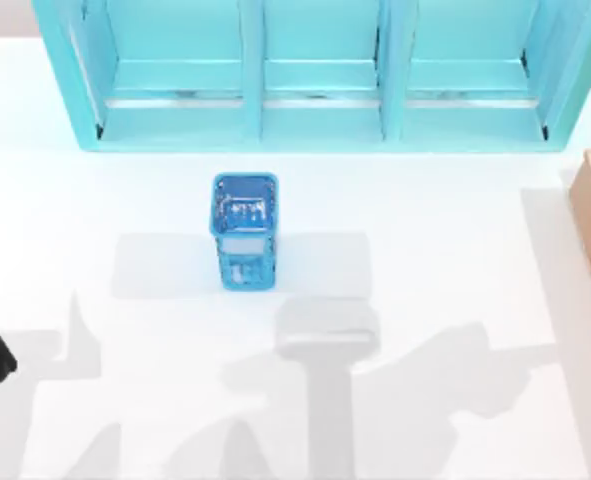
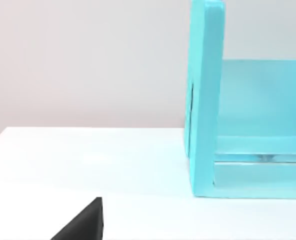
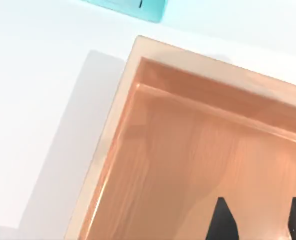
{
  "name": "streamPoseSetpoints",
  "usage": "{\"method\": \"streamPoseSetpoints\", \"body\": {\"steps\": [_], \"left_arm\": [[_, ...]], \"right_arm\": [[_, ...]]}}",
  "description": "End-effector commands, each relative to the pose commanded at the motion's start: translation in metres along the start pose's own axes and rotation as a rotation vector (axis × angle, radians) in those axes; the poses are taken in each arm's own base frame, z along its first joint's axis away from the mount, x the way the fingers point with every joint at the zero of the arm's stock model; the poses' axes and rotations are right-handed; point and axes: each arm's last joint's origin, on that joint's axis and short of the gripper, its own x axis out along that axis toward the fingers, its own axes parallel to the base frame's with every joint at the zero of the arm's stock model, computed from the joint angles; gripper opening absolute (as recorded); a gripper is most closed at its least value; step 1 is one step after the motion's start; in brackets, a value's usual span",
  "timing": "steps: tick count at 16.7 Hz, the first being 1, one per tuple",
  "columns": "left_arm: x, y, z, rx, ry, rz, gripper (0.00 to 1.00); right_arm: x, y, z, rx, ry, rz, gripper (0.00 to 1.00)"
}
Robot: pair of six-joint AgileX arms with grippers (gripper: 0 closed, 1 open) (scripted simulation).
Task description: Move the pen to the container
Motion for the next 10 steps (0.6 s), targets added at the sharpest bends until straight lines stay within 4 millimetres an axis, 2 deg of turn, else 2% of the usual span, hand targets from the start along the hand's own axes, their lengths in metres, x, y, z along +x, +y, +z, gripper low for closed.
{"method": "streamPoseSetpoints", "body": {"steps": [2, 7, 10], "left_arm": [[0.0, 0.0, 0.0, 0.0, 0.0, 0.0, 1.0], [0.0, 0.0, 0.0, 0.0, 0.0, 0.0, 1.0], [0.0, 0.0, 0.0, 0.0, 0.0, 0.0, 1.0]], "right_arm": [[-0.006, -0.001, -0.011, -0.002, 0.029, -0.023, 0.0], [-0.004, -0.001, -0.01, -0.002, 0.028, -0.021, 0.0], [0.013, 0.0, -0.018, 0.001, 0.037, -0.017, 0.0]]}}
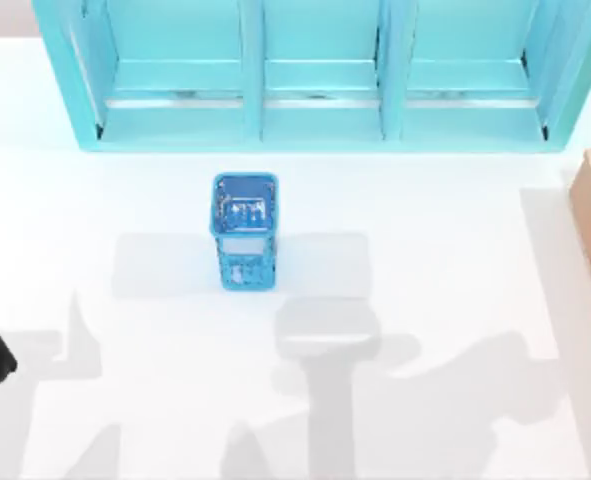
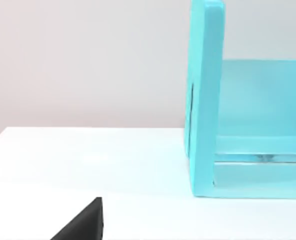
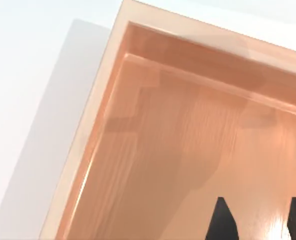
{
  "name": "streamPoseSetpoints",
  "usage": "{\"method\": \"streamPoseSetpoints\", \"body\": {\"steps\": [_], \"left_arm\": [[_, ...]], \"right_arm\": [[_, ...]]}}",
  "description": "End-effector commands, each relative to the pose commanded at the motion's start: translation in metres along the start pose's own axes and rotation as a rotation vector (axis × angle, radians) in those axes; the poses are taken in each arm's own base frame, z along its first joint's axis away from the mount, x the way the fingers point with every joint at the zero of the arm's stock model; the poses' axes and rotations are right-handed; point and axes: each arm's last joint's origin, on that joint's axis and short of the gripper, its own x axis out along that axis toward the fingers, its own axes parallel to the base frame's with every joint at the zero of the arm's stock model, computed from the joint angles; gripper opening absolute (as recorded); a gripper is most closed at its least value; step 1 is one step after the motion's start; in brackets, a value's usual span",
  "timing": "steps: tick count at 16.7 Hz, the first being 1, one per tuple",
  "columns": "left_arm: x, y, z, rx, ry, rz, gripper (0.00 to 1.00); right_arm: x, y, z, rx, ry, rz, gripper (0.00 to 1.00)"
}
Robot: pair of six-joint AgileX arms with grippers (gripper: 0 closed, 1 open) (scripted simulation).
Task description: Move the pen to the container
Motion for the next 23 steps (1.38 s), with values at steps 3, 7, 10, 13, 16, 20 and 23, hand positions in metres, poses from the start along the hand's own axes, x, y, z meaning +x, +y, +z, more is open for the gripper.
{"method": "streamPoseSetpoints", "body": {"steps": [3, 7, 10, 13, 16, 20, 23], "left_arm": [[0.0, 0.0, 0.0, 0.0, 0.0, 0.0, 1.0], [0.0, 0.0, 0.0, 0.0, 0.0, 0.0, 1.0], [0.0, 0.0, 0.0, 0.0, 0.0, 0.0, 1.0], [0.0, 0.0, 0.0, 0.0, 0.0, 0.0, 1.0], [0.0, 0.0, 0.0, 0.0, 0.0, 0.0, 1.0], [0.0, 0.0, 0.0, 0.0, 0.0, 0.0, 1.0], [0.0, 0.0, 0.0, 0.0, 0.0, 0.0, 1.0]], "right_arm": [[0.023, 0.001, -0.009, -0.008, -0.02, -0.013, 0.0], [0.041, 0.003, -0.018, -0.003, -0.007, -0.007, 0.0], [0.041, 0.003, -0.018, -0.003, -0.007, -0.007, 0.0], [0.041, 0.003, -0.018, -0.003, -0.007, -0.007, 0.23], [0.041, 0.003, -0.018, -0.003, -0.007, -0.007, 0.45], [0.041, 0.003, -0.018, -0.003, -0.007, -0.007, 0.75], [0.041, 0.003, -0.018, -0.003, -0.007, -0.007, 0.98]]}}
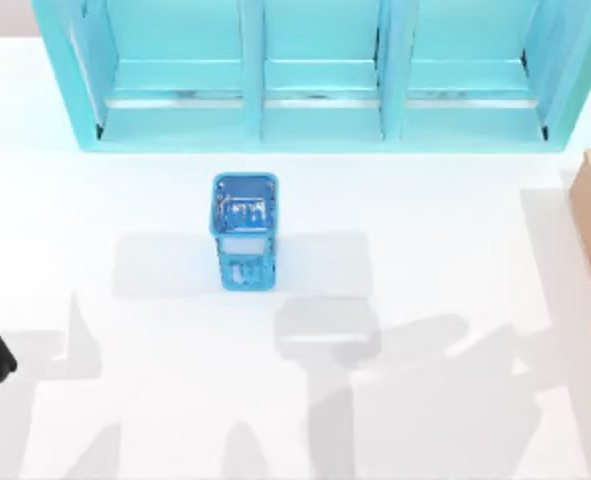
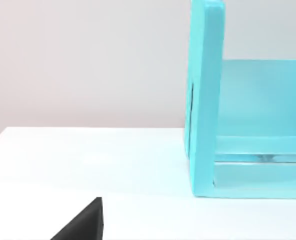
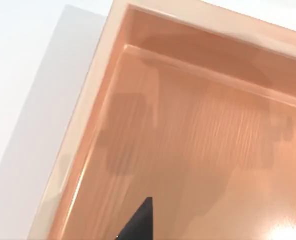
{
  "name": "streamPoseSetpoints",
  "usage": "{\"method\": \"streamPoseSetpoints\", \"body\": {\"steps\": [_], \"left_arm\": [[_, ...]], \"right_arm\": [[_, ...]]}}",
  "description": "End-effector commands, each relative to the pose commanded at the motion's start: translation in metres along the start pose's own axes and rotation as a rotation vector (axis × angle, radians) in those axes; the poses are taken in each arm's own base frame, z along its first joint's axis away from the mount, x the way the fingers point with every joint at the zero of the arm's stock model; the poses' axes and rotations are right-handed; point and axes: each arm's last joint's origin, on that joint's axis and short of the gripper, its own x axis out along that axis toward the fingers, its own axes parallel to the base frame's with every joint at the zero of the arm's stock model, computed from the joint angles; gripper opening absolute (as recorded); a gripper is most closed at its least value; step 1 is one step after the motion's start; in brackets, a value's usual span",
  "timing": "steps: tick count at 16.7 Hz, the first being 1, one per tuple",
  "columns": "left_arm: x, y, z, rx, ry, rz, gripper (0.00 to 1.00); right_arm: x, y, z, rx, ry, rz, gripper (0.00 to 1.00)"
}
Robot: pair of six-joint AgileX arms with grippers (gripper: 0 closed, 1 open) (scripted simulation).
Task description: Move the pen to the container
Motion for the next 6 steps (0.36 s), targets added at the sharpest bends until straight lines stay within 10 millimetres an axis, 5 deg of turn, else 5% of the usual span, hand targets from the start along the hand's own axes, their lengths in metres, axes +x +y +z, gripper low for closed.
{"method": "streamPoseSetpoints", "body": {"steps": [6], "left_arm": [[0.0, 0.0, 0.0, 0.0, 0.0, 0.0, 1.0]], "right_arm": [[0.0, 0.0, 0.0, 0.0, 0.0, 0.0, 1.0]]}}
